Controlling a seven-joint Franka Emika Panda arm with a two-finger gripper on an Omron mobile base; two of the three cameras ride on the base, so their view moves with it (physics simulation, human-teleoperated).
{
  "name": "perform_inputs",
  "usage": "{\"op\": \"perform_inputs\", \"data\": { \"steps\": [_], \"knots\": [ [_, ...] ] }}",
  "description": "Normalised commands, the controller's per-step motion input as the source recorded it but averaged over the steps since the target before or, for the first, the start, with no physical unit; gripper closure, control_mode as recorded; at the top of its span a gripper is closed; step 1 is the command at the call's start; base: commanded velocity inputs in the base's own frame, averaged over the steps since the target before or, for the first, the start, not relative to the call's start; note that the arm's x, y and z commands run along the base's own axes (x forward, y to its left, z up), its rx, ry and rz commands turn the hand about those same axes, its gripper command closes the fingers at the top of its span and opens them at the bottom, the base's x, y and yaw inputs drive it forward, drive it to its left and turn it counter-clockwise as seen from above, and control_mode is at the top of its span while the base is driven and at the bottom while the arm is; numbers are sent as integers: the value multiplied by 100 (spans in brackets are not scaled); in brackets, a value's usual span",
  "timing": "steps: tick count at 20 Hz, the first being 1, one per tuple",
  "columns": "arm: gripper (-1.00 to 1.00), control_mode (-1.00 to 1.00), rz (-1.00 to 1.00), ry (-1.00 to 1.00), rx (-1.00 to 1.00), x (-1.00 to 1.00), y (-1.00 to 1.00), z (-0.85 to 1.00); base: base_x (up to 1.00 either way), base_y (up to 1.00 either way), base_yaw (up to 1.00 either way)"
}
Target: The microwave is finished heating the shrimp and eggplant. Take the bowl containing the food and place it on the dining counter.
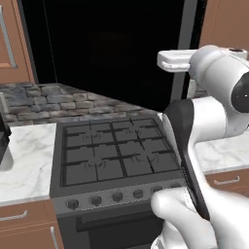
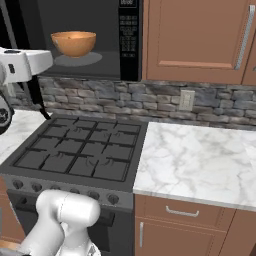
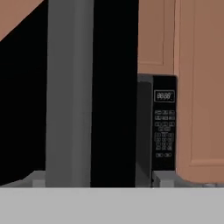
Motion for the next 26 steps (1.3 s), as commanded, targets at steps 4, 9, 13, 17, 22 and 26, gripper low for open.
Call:
{"op": "perform_inputs", "data": {
  "steps": [4, 9, 13, 17, 22, 26],
  "knots": [
    [-100, -100, 14, 0, -12, -100, 0, -19, 0, 0, 0],
    [-100, -100, 15, 0, -11, -100, -9, -37, 0, 0, 0],
    [-100, -100, 16, 2, -11, -100, -11, -40, 0, 0, 0],
    [-100, -100, 4, 0, -2, -74, 5, -9, 0, 0, 0],
    [-100, -100, 0, 0, 0, -29, 26, 0, 0, 0, 0],
    [-100, -100, 2, 2, 2, -70, -67, 1, 0, 0, 0]
  ]
}}
